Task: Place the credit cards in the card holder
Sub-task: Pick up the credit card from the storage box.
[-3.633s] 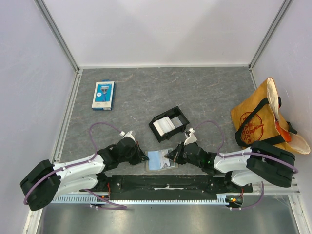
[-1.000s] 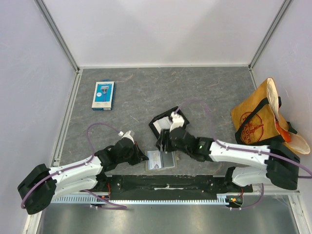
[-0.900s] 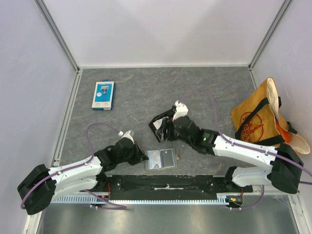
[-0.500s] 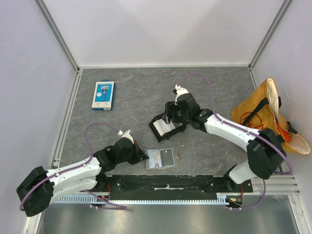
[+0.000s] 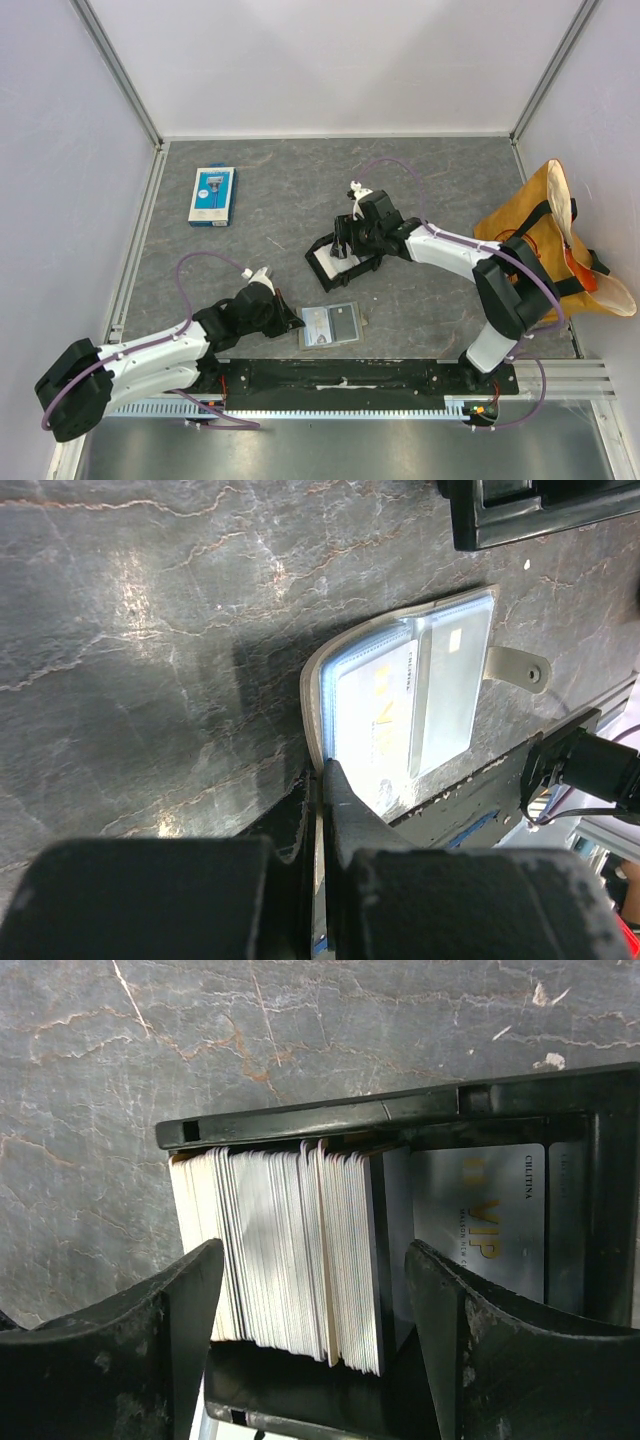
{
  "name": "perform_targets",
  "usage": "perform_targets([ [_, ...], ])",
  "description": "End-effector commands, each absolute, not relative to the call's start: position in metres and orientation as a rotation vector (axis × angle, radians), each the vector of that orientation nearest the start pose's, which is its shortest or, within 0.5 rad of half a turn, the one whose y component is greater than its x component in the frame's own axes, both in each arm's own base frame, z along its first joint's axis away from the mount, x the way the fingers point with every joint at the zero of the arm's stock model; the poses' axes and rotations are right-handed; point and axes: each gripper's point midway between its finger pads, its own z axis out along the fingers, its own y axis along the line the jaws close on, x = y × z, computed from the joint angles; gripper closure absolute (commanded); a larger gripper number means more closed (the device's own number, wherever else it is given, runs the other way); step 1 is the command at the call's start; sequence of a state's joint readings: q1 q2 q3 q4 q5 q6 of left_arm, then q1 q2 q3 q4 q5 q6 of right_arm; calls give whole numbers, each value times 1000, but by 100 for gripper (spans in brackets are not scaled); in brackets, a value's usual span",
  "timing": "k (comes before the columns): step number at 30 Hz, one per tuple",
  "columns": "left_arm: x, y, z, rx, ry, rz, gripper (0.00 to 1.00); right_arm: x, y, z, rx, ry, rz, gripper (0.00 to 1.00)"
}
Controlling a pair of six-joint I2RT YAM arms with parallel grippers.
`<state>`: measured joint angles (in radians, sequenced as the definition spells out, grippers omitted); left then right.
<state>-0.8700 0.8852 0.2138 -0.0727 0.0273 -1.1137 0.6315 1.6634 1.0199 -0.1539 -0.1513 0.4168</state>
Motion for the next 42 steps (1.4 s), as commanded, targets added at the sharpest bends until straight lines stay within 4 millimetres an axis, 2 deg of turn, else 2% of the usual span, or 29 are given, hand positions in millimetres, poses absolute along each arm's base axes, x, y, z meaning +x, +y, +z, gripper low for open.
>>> perform_targets([
  [1, 138, -219, 32, -288, 2503, -934, 98, 326, 297, 87, -371, 2388, 728, 19],
  [10, 139, -219, 31, -290, 2507, -926, 98, 325, 297, 87, -379, 2393, 779, 19],
  [17, 139, -220, 31, -289, 2509, -925, 98, 320, 299, 95, -386, 2378, 846, 25],
  [22, 139, -220, 31, -287, 2510, -927, 98, 320, 298, 98, -382, 2373, 857, 33],
  [29, 138, -221, 30, -285, 2512, -930, 98, 321, 296, 100, -371, 2370, 861, 39],
  [34, 138, -221, 29, -283, 2519, -930, 98, 320, 294, 96, -364, 2382, 862, 53],
  [42, 138, -221, 28, -284, 2521, -930, 98, 322, 290, 93, -347, 2388, 859, 64],
])
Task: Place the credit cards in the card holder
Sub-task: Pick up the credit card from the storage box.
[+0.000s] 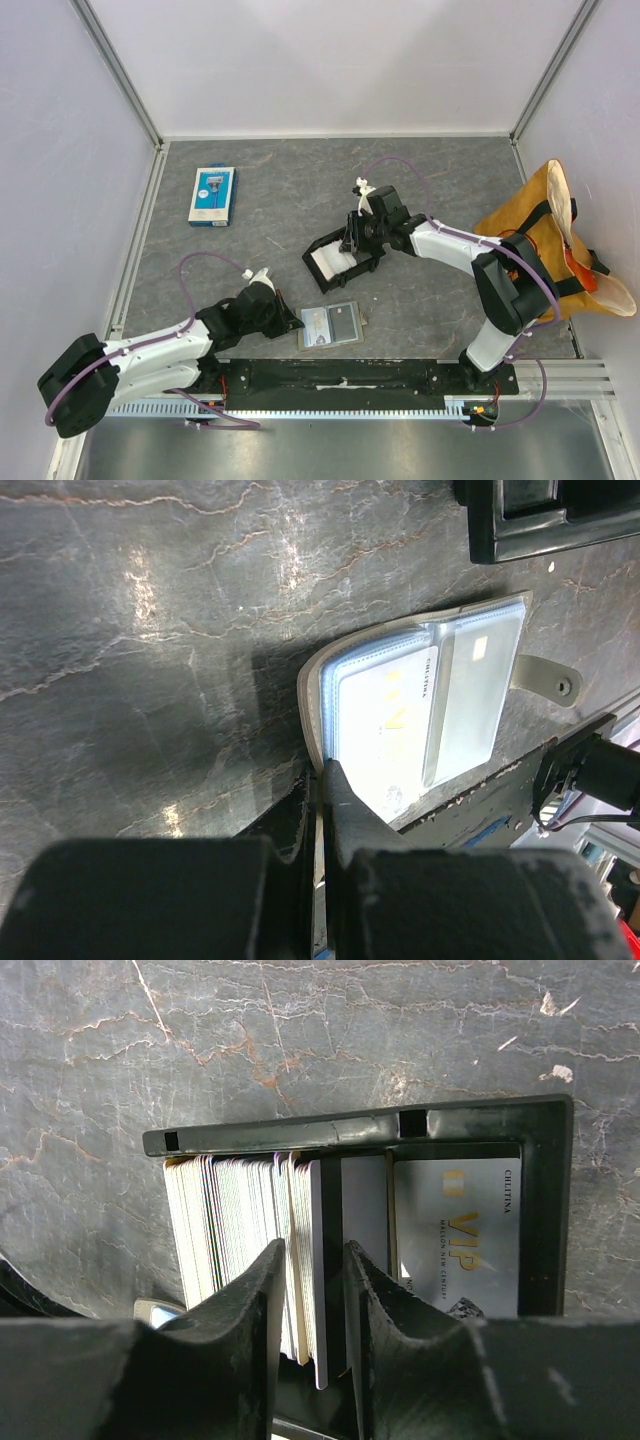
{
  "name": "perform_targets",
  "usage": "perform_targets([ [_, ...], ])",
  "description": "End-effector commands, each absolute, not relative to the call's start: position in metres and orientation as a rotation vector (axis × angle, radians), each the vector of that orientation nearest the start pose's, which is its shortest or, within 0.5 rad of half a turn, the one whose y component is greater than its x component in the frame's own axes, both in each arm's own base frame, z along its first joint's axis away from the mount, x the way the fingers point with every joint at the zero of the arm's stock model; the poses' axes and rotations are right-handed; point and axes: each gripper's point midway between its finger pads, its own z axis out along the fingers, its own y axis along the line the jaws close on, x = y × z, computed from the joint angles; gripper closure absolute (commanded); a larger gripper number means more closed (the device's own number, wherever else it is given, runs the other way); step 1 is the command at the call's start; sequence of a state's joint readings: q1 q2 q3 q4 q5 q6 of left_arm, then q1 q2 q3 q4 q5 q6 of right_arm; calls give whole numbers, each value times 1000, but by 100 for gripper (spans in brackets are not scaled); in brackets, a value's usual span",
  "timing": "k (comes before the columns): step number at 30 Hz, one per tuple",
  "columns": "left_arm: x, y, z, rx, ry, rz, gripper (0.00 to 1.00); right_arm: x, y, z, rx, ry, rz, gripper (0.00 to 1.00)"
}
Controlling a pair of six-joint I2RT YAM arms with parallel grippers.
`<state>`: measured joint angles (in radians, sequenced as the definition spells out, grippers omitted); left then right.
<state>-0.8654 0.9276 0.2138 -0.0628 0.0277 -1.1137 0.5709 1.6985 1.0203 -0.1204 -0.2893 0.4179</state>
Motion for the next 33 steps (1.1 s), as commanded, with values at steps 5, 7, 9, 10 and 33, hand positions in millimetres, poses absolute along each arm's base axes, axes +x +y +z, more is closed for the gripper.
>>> perform_targets([
  [5, 138, -222, 28, -282, 2521, -930, 98, 322, 290, 98, -343, 2380, 884, 70],
  [7, 138, -222, 28, -279, 2523, -929, 98, 322, 291, 100, -344, 2373, 893, 71],
  [9, 139, -222, 28, -283, 2523, -929, 98, 322, 290, 101, -338, 2372, 892, 74],
  [10, 138, -223, 28, -280, 2525, -932, 98, 322, 290, 101, -338, 2371, 895, 75],
  [33, 138, -224, 29, -281, 2525, -941, 98, 344, 251, 148, -316, 2245, 638, 100],
])
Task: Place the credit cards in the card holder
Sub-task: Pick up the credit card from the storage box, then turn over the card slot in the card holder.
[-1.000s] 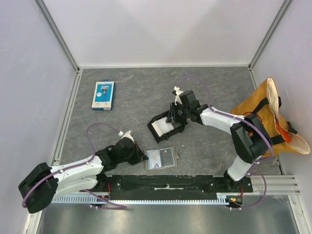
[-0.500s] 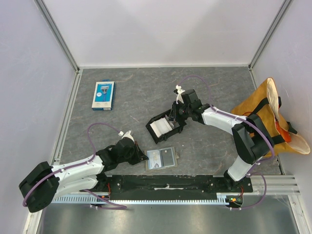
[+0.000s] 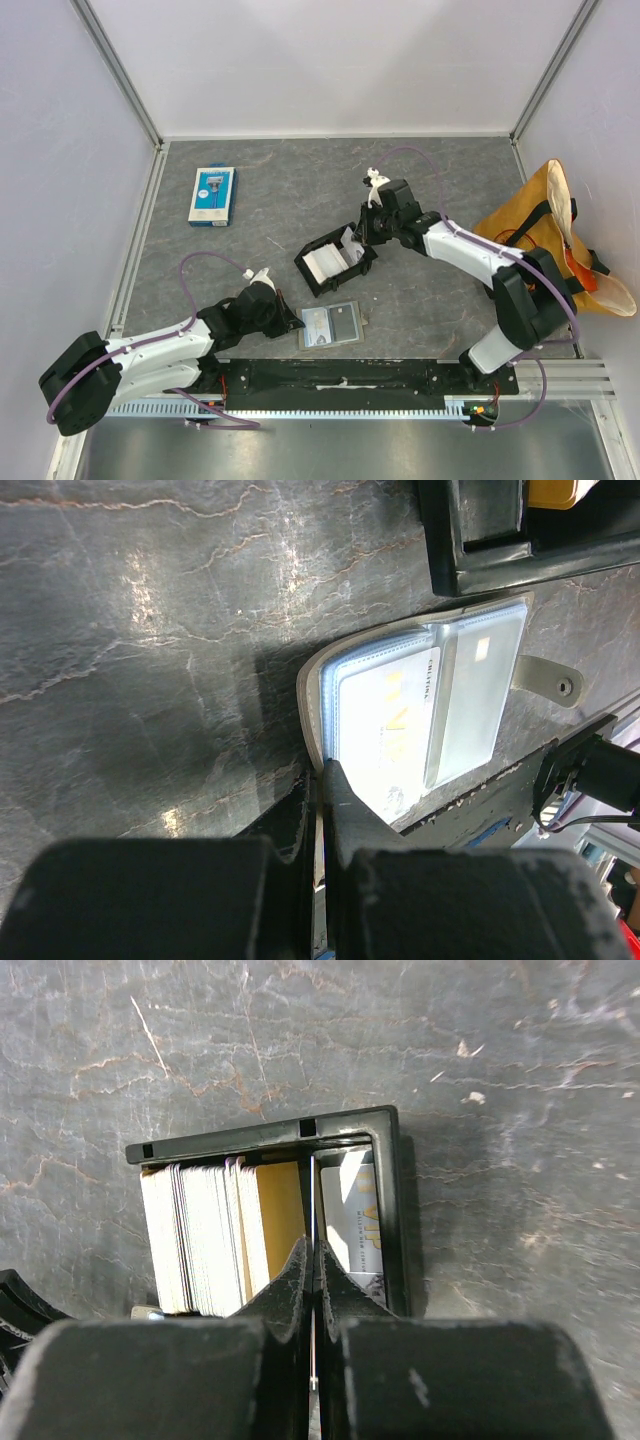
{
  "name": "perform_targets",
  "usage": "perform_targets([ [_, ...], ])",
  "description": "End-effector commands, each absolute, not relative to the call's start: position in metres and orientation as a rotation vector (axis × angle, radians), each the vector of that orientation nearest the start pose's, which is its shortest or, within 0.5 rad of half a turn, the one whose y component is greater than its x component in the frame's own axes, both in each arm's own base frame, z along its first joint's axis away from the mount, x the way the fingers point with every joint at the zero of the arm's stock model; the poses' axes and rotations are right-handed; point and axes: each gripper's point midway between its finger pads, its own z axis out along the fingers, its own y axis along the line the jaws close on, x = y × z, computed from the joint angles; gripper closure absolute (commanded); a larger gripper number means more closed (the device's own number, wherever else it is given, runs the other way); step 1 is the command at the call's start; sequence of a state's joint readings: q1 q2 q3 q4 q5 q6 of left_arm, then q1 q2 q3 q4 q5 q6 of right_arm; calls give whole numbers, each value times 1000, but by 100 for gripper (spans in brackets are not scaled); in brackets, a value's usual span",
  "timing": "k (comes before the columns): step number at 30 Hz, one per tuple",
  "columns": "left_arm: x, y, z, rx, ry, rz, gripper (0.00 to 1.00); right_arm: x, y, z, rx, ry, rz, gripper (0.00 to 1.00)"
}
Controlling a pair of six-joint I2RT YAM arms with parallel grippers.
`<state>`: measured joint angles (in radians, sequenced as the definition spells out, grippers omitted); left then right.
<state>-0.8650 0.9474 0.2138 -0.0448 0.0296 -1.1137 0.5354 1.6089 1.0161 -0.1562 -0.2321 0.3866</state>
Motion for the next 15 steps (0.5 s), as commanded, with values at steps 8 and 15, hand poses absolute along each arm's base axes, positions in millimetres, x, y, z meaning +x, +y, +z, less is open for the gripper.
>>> perform_targets([
  [8, 136, -223, 29, -282, 2522, -947, 98, 303, 194, 192, -228, 2168, 463, 100],
  [15, 134, -223, 30, -264, 2526, -954, 98, 224, 155, 151, -73, 2245, 421, 100],
])
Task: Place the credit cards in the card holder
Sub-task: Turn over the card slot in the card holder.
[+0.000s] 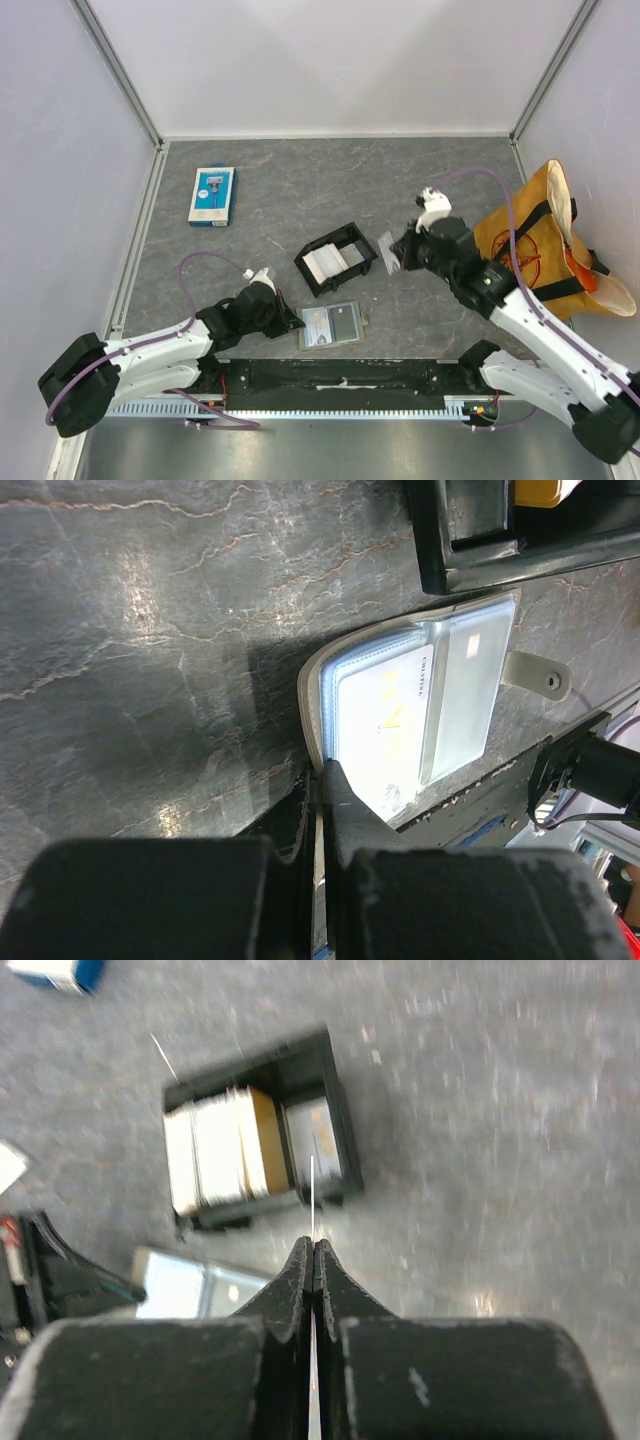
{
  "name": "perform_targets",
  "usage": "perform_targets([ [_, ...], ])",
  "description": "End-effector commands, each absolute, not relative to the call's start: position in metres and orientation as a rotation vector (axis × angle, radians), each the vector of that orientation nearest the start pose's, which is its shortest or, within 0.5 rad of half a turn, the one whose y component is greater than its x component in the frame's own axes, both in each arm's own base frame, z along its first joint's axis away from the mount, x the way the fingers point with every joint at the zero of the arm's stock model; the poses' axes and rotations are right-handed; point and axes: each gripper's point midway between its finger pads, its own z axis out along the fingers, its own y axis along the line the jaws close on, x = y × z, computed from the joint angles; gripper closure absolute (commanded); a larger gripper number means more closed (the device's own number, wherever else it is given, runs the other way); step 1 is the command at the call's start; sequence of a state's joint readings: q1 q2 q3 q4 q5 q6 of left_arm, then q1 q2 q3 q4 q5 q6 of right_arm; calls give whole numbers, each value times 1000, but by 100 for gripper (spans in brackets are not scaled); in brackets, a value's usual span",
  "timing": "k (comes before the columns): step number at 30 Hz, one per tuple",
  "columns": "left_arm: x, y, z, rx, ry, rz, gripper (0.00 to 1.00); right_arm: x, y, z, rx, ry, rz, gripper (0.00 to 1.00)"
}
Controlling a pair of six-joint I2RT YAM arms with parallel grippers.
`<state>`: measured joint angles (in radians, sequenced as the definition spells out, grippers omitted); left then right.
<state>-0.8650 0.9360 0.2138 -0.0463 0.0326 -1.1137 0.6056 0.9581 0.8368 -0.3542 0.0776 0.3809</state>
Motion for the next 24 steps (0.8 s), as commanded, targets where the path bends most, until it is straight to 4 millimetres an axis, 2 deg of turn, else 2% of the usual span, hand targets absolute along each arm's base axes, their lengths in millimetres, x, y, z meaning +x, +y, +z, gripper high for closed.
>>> perform_targets([
  [1, 133, -223, 29, -258, 2530, -957, 98, 217, 152, 140, -48, 2263, 418, 100],
  [4, 132, -225, 31, -248, 2526, -975, 98, 200, 147, 113, 8, 2303, 418, 100],
  [7, 131, -225, 32, -245, 2527, -984, 98, 194, 151, 99, 39, 2325, 436, 100],
  [10, 130, -225, 33, -252, 2522, -997, 98, 195, 160, 92, 42, 2326, 437, 100],
  [13, 129, -226, 32, -253, 2524, -1005, 98, 196, 157, 74, 39, 2338, 356, 100],
  [16, 128, -226, 32, -249, 2533, -1008, 98, 195, 154, 64, 25, 2338, 303, 100],
  [20, 127, -228, 30, -244, 2543, -1010, 98, 194, 155, 59, 4, 2337, 259, 100],
  [24, 128, -228, 29, -246, 2545, -1007, 98, 193, 157, 57, -23, 2341, 231, 93],
])
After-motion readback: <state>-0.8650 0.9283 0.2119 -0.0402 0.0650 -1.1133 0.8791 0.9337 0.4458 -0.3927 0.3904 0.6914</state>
